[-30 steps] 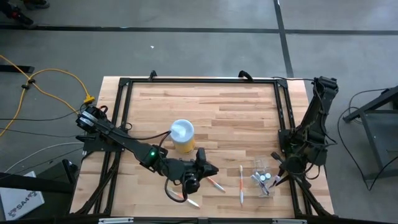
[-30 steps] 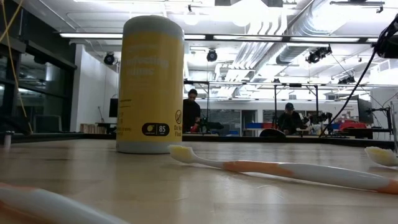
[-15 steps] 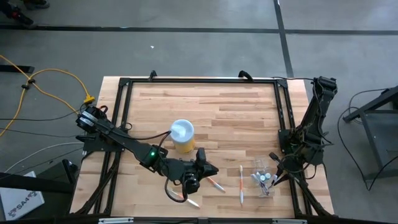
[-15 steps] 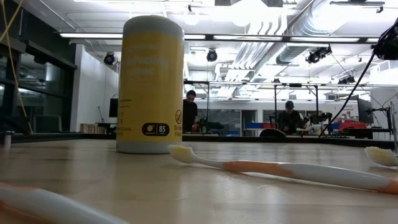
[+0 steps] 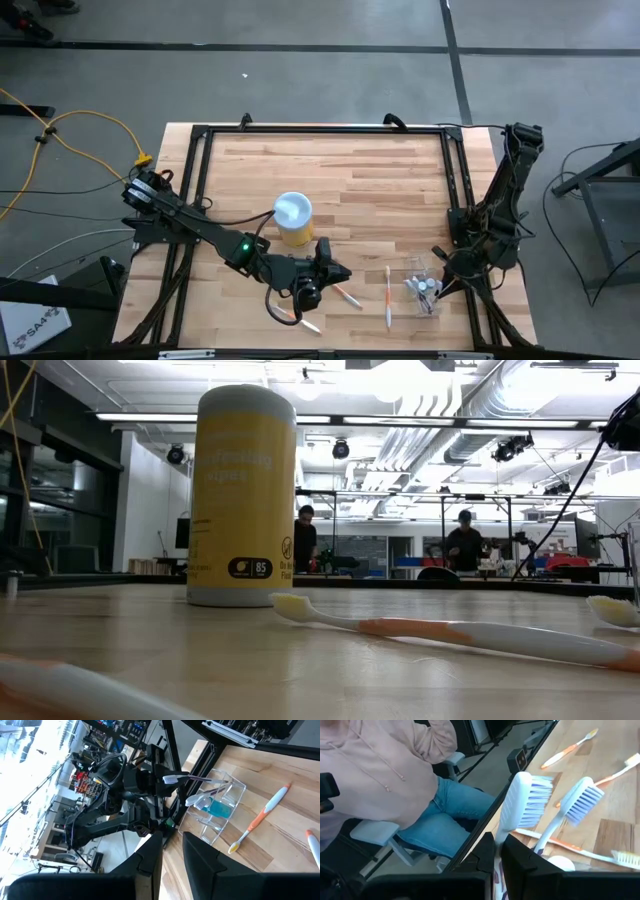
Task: Pick & Place toothbrushing station
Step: Put the purple toothbrush in the bottom section of the transparent organizer
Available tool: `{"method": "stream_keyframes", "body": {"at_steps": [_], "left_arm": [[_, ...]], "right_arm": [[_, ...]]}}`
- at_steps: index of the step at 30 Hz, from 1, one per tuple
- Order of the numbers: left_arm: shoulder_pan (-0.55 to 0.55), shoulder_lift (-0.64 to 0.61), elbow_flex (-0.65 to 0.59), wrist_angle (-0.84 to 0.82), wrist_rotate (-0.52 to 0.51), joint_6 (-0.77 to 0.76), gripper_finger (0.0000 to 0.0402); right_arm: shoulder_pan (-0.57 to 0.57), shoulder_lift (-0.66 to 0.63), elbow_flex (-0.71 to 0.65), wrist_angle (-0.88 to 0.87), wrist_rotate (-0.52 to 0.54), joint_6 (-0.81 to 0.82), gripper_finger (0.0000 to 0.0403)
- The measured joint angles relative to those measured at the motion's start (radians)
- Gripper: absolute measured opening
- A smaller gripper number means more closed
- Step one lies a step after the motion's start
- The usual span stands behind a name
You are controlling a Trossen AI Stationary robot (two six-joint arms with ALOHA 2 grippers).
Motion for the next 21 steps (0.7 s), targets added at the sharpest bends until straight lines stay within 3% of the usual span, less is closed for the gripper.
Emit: {"method": "stream_keyframes", "body": {"at_steps": [21], "left_arm": [[0.0,0.0,0.0,0.0,0.0,-0.002,0.0069]], "right_arm": [[0.0,0.11,0.002,0.007,0.046,0.131,0.0015]]}}
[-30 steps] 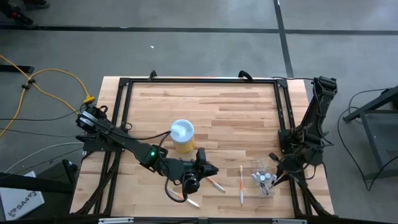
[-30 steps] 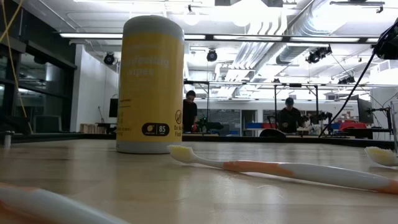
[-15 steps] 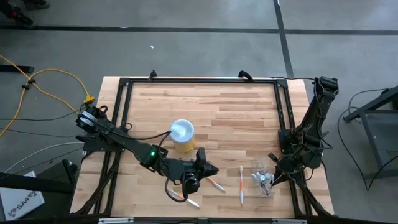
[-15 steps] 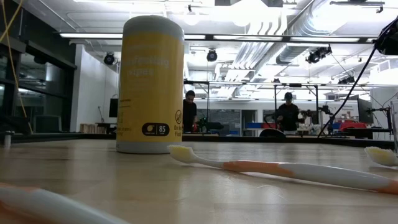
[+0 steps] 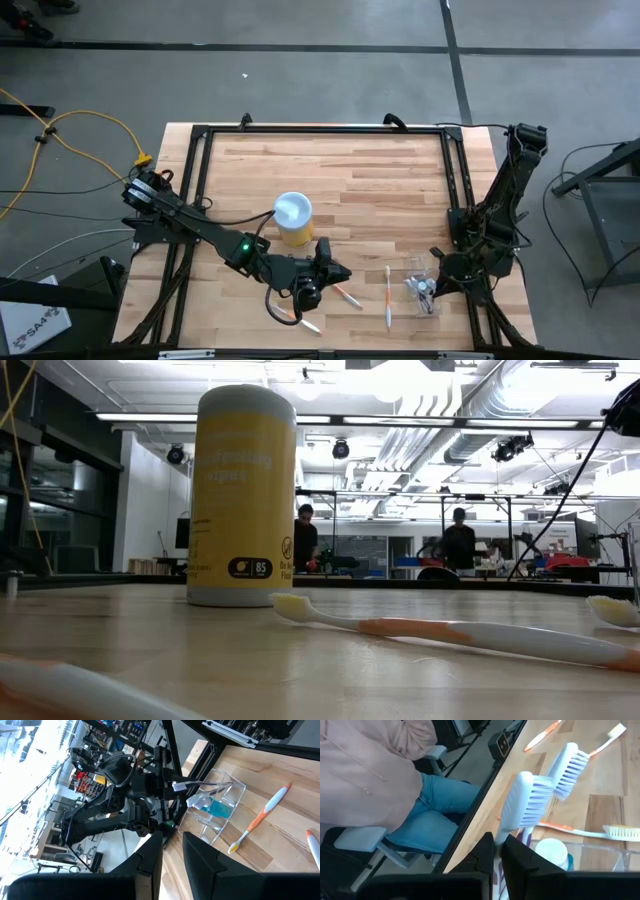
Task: Pick & Place toothbrushing station
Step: Put the purple toothbrush in the bottom section of the transparent organizer
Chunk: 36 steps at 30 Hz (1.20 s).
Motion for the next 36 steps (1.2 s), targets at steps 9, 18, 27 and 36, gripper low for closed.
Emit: {"method": "stream_keyframes", "body": {"at_steps": [9,18,27,36], "left_arm": [[0.0,0.0,0.0,0.0,0.0,0.0,0.0069],[0.0,0.0,0.0,0.0,0.0,0.0,0.0069],[0.0,0.0,0.0,0.003,0.0,0.006,0.0069],[0.0,0.0,0.0,0.016,0.0,0.005,0.0069]], "right_arm": [[-0.002,0.0,-0.001,-0.002,0.04,0.028,0.0067],[-0.002,0.0,-0.001,-0.002,0.04,0.045,0.0106],[-0.002,0.0,-0.001,-0.031,0.045,0.119,0.0107],[-0.002,-0.02,-0.001,-0.095,0.036,0.182,0.0107]]}}
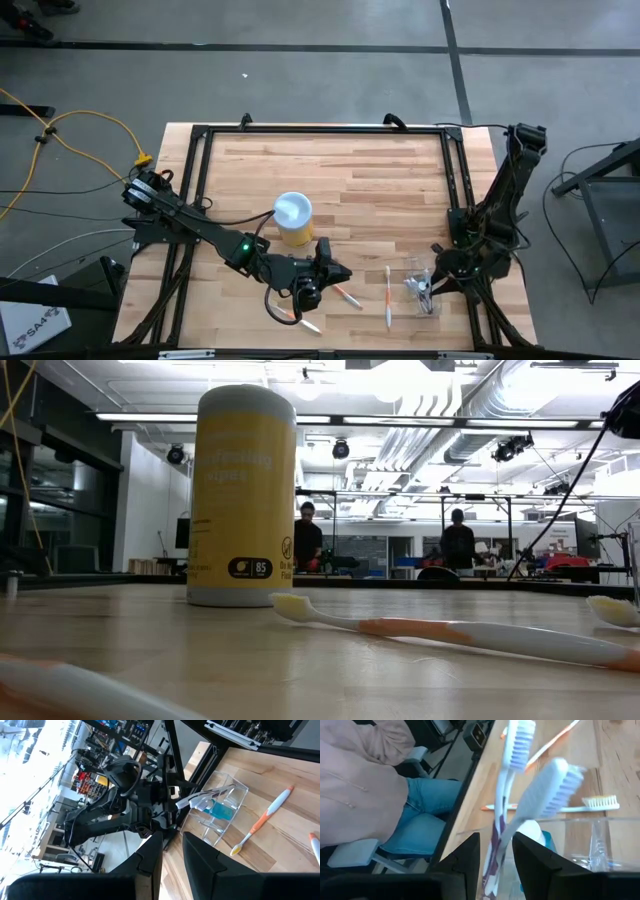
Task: Pick & Place toothbrushing station
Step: Put the purple toothbrush in the bottom section of the transparent organizer, then put the left orange toothbrush in the top section of the transparent organizer
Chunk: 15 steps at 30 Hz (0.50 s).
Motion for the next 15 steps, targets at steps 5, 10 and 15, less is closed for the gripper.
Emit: {"method": "stream_keyframes", "body": {"at_steps": [5,10,15], "left_arm": [[0.0,0.0,0.0,0.002,0.009,0.0,0.0069],[-0.003,0.0,0.0,0.009,0.019,0.0,0.0069],[-0.012,0.0,0.0,0.009,0.02,0.017,0.0069]], "right_arm": [[0.0,-0.066,0.0,-0.043,-0.007,-0.003,0.0107],[0.0,-0.141,0.0,-0.107,-0.007,-0.004,0.0107],[0.0,-0.199,0.0,-0.188,-0.003,0.003,0.0107]]}}
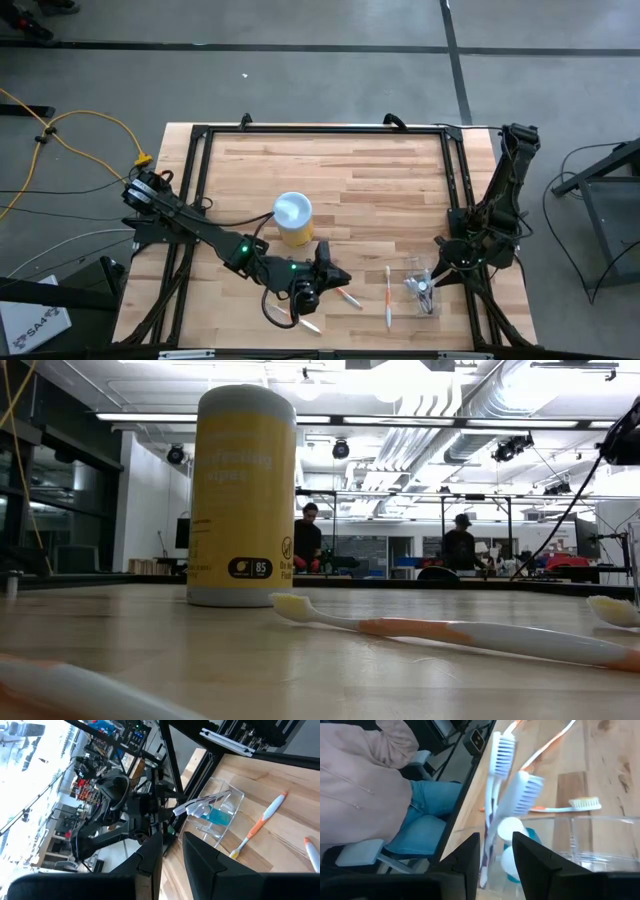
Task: Pick & Place toothbrushing station
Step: Put the left orange toothbrush in the top section of the transparent organizer
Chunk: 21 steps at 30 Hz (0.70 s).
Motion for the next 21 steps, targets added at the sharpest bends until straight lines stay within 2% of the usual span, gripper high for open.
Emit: {"method": "stream_keyframes", "body": {"at_steps": [6,10,14,18,21], "left_arm": [[-0.01,0.0,0.0,0.001,0.003,0.0,0.0069],[-0.01,0.0,0.0,0.001,0.003,0.0,0.0069],[-0.01,0.0,0.0,0.001,0.003,0.0,0.0069],[-0.01,0.0,0.0,0.001,0.003,0.0,0.0069],[-0.01,0.0,0.0,0.001,0.003,-0.006,0.0069]], "right_arm": [[0.0,-0.05,0.0,-0.039,-0.005,0.008,0.0107],[0.0,-0.101,0.0,-0.087,-0.04,0.002,0.0107],[0.0,-0.167,0.0,-0.138,-0.093,0.062,0.0107],[0.0,-0.23,0.022,-0.137,-0.152,0.128,0.0107],[0.0,-0.259,0.06,-0.093,-0.155,0.14,0.0107]]}}
